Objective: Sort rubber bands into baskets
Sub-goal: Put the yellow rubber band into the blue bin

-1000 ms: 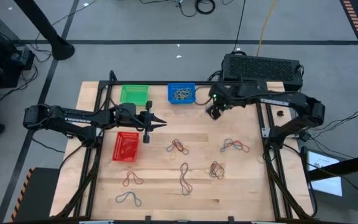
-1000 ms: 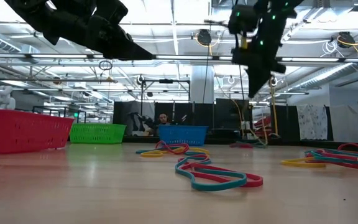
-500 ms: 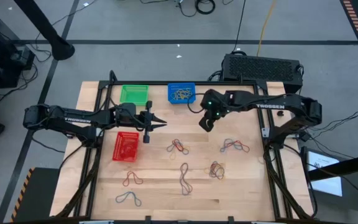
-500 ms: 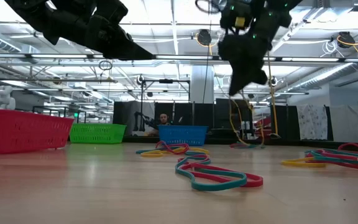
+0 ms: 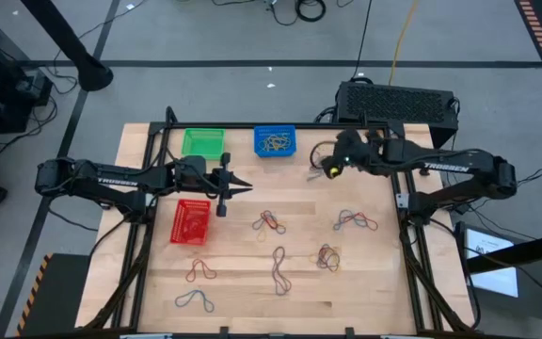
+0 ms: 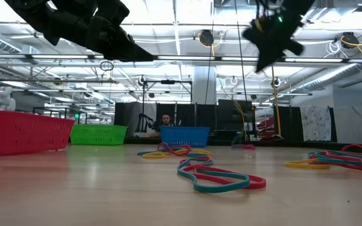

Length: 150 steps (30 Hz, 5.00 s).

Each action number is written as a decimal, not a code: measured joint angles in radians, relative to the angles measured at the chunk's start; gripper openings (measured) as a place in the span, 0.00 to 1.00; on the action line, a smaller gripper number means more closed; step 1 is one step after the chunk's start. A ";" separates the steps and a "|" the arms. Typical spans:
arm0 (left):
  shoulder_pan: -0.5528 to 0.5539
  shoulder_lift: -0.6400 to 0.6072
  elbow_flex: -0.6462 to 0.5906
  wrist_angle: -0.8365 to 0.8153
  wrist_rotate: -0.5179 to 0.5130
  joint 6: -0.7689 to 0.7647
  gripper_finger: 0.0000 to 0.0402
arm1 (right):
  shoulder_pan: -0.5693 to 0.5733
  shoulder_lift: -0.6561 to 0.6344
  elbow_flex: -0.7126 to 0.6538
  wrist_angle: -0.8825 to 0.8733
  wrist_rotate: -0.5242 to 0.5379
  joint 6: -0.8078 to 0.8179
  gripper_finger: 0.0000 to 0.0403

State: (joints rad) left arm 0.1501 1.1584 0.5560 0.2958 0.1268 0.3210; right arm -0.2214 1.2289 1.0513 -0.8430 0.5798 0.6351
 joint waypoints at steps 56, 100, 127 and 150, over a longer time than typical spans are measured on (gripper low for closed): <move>0.229 0.013 0.000 -0.146 -0.052 -0.026 0.12 | -0.199 0.606 0.325 0.649 -0.298 -0.258 0.01; 0.092 0.013 0.000 -0.030 0.166 -0.020 0.12 | 0.430 0.457 0.319 -0.137 -0.632 0.215 0.21; 0.032 0.013 0.000 -0.015 0.166 0.026 0.12 | 0.623 0.458 -0.009 0.504 -0.573 -0.070 0.21; 0.195 0.013 0.000 -0.026 0.301 0.023 0.12 | 0.623 0.458 -0.027 0.502 -0.577 -0.202 0.21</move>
State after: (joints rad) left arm 0.3453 1.1717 0.5556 0.2703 0.4274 0.3442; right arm 0.4011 1.6871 1.0241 -0.3408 0.0032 0.4334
